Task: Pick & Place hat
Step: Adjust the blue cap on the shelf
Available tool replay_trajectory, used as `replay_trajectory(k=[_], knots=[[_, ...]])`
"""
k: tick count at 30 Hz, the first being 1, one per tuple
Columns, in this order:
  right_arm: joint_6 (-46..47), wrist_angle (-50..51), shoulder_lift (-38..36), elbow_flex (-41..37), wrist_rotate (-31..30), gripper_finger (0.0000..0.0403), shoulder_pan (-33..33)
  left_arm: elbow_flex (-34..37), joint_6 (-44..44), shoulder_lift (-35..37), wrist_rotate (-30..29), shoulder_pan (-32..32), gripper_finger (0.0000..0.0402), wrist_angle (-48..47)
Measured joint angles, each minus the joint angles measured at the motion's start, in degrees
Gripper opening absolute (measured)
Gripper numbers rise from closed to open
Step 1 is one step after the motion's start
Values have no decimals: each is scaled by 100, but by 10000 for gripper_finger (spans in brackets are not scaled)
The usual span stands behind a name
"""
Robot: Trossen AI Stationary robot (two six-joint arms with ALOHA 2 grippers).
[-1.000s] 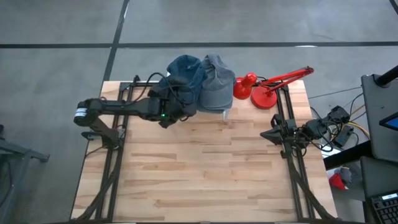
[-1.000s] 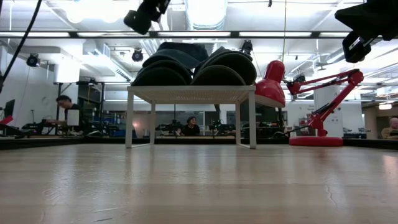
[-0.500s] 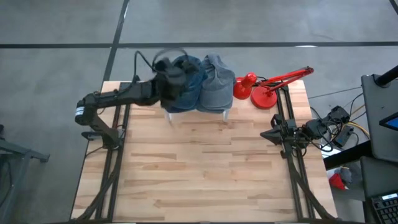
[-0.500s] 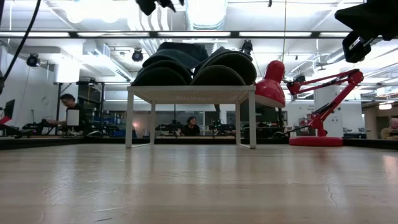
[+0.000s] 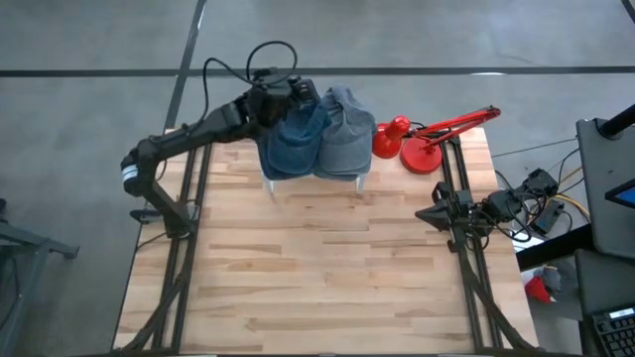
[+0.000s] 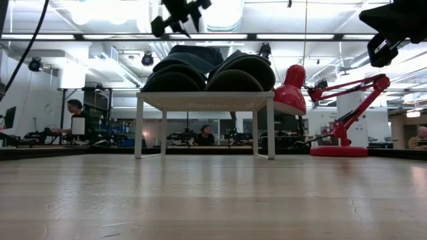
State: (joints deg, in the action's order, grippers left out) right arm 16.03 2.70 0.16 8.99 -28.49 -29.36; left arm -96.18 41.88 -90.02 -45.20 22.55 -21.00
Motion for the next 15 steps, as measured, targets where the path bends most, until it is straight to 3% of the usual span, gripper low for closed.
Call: replay_trajectory(k=[15], knots=[[0,-1,0,0,-4,8,2,580,-35,-2,231,297,126,-718]])
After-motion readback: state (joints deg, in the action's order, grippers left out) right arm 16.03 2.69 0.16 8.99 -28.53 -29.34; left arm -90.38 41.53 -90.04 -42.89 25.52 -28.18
